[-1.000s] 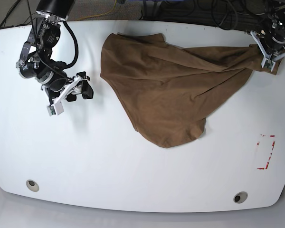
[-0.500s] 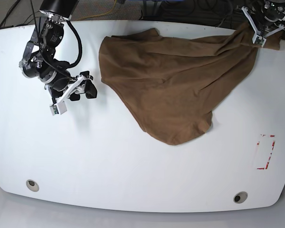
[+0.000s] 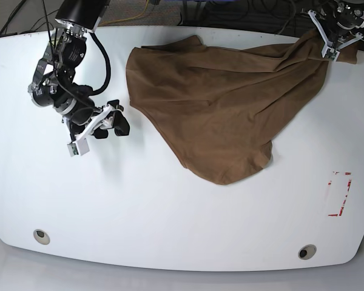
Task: Layout the t-shirt on the table in an organized manner, then fold the t-shirt properly
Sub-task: 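Pull the grasped fabric with the left gripper toward the arm base, then lower the right gripper and grasp the shirt edge beside it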
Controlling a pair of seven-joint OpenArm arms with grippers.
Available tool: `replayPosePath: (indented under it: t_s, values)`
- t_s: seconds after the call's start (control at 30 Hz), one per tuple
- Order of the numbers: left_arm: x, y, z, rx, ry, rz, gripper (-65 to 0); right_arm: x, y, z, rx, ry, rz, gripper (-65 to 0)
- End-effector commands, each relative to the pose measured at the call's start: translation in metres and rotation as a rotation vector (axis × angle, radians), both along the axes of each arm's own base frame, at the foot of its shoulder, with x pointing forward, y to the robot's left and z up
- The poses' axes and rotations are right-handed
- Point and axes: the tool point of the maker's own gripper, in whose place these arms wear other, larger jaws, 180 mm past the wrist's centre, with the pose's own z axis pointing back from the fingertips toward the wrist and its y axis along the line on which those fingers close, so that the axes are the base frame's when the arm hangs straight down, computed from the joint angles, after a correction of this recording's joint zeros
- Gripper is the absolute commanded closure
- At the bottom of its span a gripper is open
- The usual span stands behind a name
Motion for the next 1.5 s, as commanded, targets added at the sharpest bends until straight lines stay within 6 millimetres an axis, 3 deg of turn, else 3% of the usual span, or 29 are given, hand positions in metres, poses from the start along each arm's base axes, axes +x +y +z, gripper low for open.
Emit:
replayPosePath:
  t_s: [0.0,0.1,0.23,0.43,0.63,0.9,1.1,1.27,1.47]
  values:
    - [0.005,-0.001,0.005,0.004,-0.021,-0.015,-21.1,0.019,-0.001,0.005,0.035,-0.022,-0.01,-45.2]
    - [0.013,0.0,0.007,0.006,-0.038,-0.018,-27.1,0.029,0.0,0.0,0.068,-0.011,-0.02,-50.6]
    - [0.016,-0.001,0.007,0.005,-0.046,-0.018,-27.5,0.046,0.003,0.002,0.103,-0.031,-0.031,-53.8]
    - [0.019,-0.003,0.007,0.002,-0.052,-0.026,-27.4,0.069,0.032,-0.008,0.158,-0.029,0.018,-53.7]
    - [0.019,-0.002,0.008,0.002,-0.053,-0.023,-27.4,0.078,0.066,-0.027,0.202,-0.016,0.062,-53.7]
    - [0.019,-0.002,0.008,0.002,-0.054,-0.022,-27.4,0.079,0.101,-0.051,0.234,-0.002,0.101,-53.7]
    - [0.019,-0.001,0.008,0.002,-0.055,-0.019,-27.4,0.072,0.115,-0.07,0.242,0.031,0.118,-53.7]
    - [0.019,-0.001,0.008,0.002,-0.055,-0.019,-27.2,0.07,0.122,-0.072,0.247,0.036,0.128,-53.7]
    - [0.02,-0.001,0.008,0.002,-0.058,-0.02,-27.2,0.064,0.15,-0.071,0.27,0.042,0.174,-53.7]
